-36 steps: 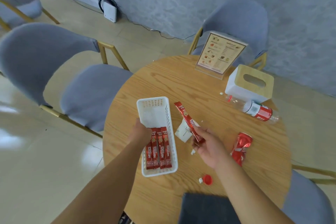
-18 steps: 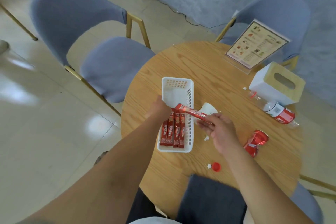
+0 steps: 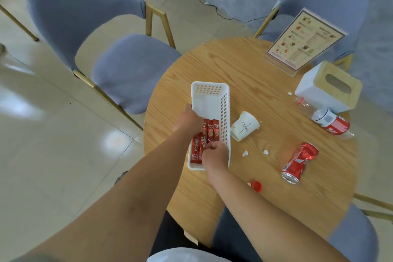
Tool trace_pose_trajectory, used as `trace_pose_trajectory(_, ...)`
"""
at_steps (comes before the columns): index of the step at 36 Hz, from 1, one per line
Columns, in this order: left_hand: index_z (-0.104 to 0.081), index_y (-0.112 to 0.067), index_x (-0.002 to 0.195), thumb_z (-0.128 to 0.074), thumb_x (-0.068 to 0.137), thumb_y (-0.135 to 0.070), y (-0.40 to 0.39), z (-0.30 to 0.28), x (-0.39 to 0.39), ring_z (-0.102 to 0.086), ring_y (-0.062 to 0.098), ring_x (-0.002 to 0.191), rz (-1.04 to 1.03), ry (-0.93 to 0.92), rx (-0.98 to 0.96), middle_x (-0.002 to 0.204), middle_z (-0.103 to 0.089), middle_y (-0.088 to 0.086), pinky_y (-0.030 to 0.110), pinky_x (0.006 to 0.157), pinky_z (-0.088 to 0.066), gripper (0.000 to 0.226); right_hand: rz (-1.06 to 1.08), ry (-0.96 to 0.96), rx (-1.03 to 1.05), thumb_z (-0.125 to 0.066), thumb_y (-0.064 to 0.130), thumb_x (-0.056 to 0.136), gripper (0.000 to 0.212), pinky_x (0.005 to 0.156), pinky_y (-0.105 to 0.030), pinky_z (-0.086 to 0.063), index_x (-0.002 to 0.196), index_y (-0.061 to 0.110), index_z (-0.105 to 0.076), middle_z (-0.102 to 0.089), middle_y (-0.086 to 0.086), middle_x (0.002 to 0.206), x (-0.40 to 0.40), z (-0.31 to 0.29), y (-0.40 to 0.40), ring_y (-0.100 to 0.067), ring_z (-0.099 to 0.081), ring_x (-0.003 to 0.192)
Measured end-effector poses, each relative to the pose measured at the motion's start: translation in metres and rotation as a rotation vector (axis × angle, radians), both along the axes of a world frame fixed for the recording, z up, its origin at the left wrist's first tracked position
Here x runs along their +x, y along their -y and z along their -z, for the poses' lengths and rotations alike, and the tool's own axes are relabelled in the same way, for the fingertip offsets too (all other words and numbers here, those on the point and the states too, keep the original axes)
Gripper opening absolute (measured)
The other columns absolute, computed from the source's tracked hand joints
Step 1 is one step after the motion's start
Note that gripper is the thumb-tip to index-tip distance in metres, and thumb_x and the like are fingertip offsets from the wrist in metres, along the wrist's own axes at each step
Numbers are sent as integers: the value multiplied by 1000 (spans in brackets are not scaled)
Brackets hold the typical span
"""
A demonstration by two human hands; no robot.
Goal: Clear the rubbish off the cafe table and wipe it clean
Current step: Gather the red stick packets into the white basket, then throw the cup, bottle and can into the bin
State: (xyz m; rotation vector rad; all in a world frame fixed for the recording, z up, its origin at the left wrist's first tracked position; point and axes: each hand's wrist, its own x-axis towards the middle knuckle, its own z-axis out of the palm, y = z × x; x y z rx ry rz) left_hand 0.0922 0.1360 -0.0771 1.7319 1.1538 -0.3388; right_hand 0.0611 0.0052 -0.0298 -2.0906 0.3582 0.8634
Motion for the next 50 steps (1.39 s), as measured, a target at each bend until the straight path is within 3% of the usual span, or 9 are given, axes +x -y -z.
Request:
trace_pose_trajectory(5, -51, -21, 112, -46, 83, -29, -1, 2, 0, -68, 21, 78, 6, 24, 0, 93, -67, -1, 43, 69, -61, 31, -277, 109, -136, -50, 5, 85, 20, 87, -41, -56, 95, 10, -67, -63, 0, 98, -6, 9, 8, -20, -61, 96)
trace_pose_trajectory(9, -55, -19, 111, -40, 78, -27, -1, -3, -1, -67, 20, 75, 11, 36, -2, 89, -68, 0, 38, 64, -58, 37, -445, 132, -112, -49, 10, 95, 19, 73, -27, -52, 98, 8, -68, -63, 3, 90, -6, 2, 11, -13, -59, 84)
trace_pose_trajectory(16, -59, -13, 117, -44, 78, -38, -8, 1, -4, -69, 20, 72, 42, 36, -59, 93, -72, 4, 31, 46, -53, 49, -262, 564, -94, -59, 20, 92, 6, 80, -30, -50, 98, 23, -61, -58, 10, 98, 14, -19, 32, -10, -52, 97)
trace_pose_trajectory(22, -28, -18, 153, -61, 91, -26, 3, -30, -34, -68, 26, 99, -98, 71, -89, 122, -64, 7, 48, 83, -60, 70, -114, 194, -6, -46, 22, 99, 36, 81, -37, -60, 133, 19, -56, -63, 3, 121, 25, -9, 55, -13, -66, 98)
trace_pose_trajectory(28, -46, -28, 143, -56, 99, -20, 28, -30, -65, -70, 12, 89, -239, 267, -170, 111, -67, -2, 40, 77, -62, 46, -169, 100, 48, -38, 10, 102, 35, 77, -33, -60, 129, 17, -60, -67, 2, 112, 9, -6, 47, -12, -66, 94)
trace_pose_trajectory(37, -54, -32, 118, -44, 100, -15, -18, -45, -63, -66, 9, 87, -63, 221, 24, 96, -68, -9, 37, 76, -56, 27, -216, -25, 196, -44, 13, 101, 26, 76, -29, -57, 111, 27, -63, -70, 10, 103, -9, -16, 1, -10, -68, 94)
trace_pose_trajectory(42, -56, -29, 120, -41, 98, -10, -61, -47, -59, -62, 7, 80, 6, 165, 89, 90, -66, -12, 27, 61, -46, 32, -222, 4, 247, -49, 14, 101, 31, 66, -19, -49, 127, 27, -58, -67, 9, 115, -15, -27, -28, -5, -64, 96)
trace_pose_trajectory(48, -54, -21, 132, -43, 100, -4, -78, -52, -57, -58, 8, 77, 102, 147, 108, 89, -61, -8, 31, 64, -50, 37, -330, 31, 254, -51, 18, 101, 32, 63, -13, -41, 132, 25, -55, -64, 9, 121, -19, -33, -36, 3, -55, 87)
trace_pose_trajectory(50, -53, -17, 134, -50, 99, -10, -81, -50, -57, -62, 11, 81, 128, 143, 99, 99, -66, -2, 35, 69, -55, 37, -342, 32, 237, -49, 21, 102, 41, 65, -15, -43, 142, 25, -47, -59, 6, 132, -16, -35, -29, -6, -59, 101)
